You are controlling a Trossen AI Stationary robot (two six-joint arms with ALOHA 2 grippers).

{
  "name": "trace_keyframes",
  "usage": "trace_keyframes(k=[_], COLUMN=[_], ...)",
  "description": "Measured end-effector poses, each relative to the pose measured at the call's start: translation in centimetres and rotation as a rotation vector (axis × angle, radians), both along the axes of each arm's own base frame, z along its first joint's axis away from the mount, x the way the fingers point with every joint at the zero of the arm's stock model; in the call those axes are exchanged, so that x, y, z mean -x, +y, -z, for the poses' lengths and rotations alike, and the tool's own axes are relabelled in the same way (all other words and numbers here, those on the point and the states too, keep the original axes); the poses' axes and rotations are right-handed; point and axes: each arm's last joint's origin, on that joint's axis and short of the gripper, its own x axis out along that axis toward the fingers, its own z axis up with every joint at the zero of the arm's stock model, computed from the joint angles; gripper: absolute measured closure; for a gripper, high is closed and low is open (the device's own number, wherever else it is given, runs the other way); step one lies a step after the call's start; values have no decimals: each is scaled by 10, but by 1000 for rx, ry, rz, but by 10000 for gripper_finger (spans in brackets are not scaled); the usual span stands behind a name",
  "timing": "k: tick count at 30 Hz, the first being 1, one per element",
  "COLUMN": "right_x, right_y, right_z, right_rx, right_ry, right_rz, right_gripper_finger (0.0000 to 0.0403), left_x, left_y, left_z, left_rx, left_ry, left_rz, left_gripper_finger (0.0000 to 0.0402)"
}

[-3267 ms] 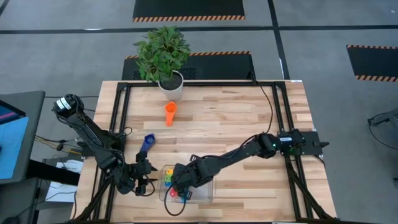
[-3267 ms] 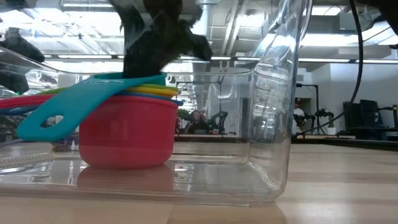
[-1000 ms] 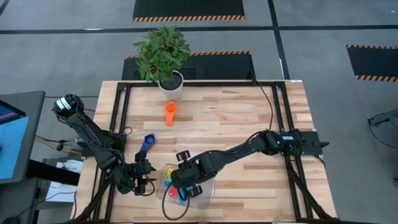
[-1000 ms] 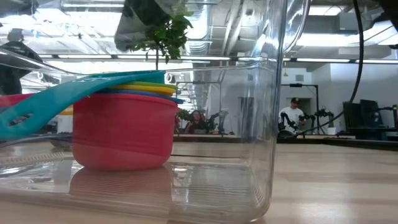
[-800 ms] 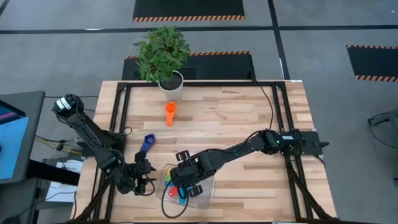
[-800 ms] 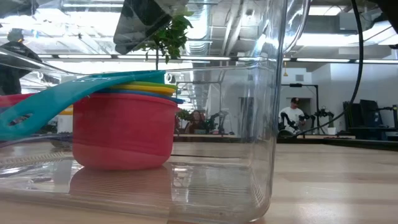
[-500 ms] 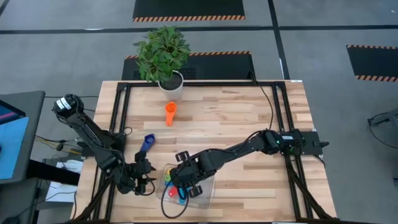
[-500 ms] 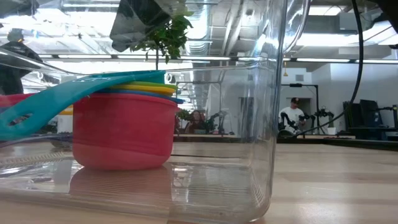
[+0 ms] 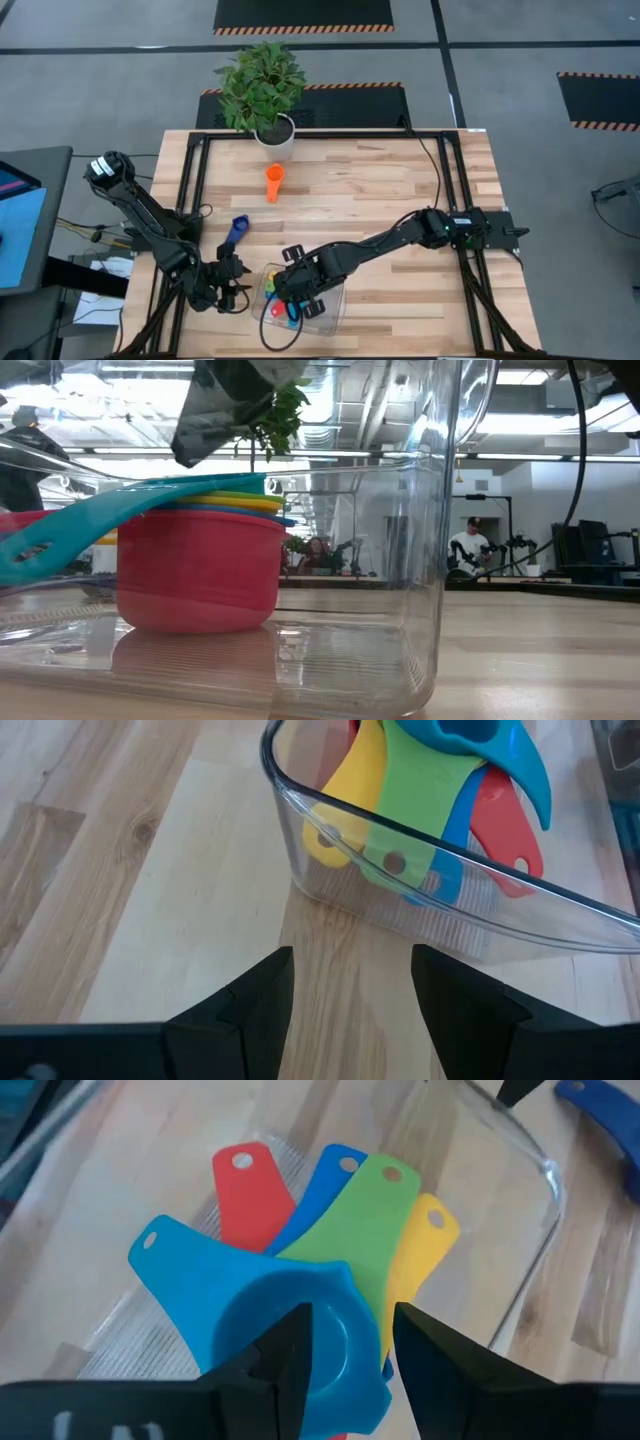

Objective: Nest measuring cups in basket
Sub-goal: Stack the light blue measuring cup on top of the green measuring cup

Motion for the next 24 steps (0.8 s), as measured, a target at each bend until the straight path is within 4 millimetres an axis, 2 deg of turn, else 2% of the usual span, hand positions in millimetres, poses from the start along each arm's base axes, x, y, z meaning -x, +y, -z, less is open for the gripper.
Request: trace_keyframes(k=[4,14,24], right_x=[1,-2,-2], right_y=[-2,-10,-9], right_z=[8,6,7], right_rx=[10,7,-21], right_ry=[25,19,33], right_rz=[3,22,15], right_gripper_finger=[239,275,309], left_x=[0,0,0], left_y=[0,0,0], left_z=[0,0,0], left_rx=[0,0,-3], left_ry=[0,0,0], left_rz=[0,0,3], left_gripper_finger=[210,210,210])
